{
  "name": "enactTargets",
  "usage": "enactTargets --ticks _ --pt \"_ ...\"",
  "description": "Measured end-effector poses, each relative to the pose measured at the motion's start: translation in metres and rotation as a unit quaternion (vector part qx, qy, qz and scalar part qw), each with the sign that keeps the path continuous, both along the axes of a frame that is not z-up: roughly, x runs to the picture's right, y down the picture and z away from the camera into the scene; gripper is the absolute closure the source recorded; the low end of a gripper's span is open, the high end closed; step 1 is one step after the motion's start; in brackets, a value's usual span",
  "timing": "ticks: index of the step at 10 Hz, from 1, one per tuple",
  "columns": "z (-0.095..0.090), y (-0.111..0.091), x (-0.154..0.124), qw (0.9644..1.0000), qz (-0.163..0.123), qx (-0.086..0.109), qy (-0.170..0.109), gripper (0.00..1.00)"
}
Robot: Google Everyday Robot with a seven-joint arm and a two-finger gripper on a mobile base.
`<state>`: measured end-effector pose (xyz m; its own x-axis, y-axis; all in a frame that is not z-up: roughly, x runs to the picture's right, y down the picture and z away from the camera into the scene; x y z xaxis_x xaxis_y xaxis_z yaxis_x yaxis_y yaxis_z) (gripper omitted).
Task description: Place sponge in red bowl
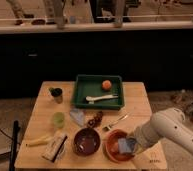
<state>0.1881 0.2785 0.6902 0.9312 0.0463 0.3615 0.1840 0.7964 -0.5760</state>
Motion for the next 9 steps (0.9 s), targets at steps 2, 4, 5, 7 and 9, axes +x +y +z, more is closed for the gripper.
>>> enactTargets --ticks 2,4,5,7,9 --pt "0.000 -0.001 -0.007 0.9993 -0.028 0.009 -0.023 1.00" --pt "0.000 -0.002 -0.013 0.9964 -0.064 0.018 -0.054 1.00" --pt "0.000 -0.002 -0.015 0.9947 -0.076 0.021 -0.066 1.00" --pt "0.000 -0.004 -0.018 0.9898 -0.103 0.021 -0.097 1.00" --pt "0.002 -0.008 -0.021 0.9839 -0.118 0.007 -0.135 1.00"
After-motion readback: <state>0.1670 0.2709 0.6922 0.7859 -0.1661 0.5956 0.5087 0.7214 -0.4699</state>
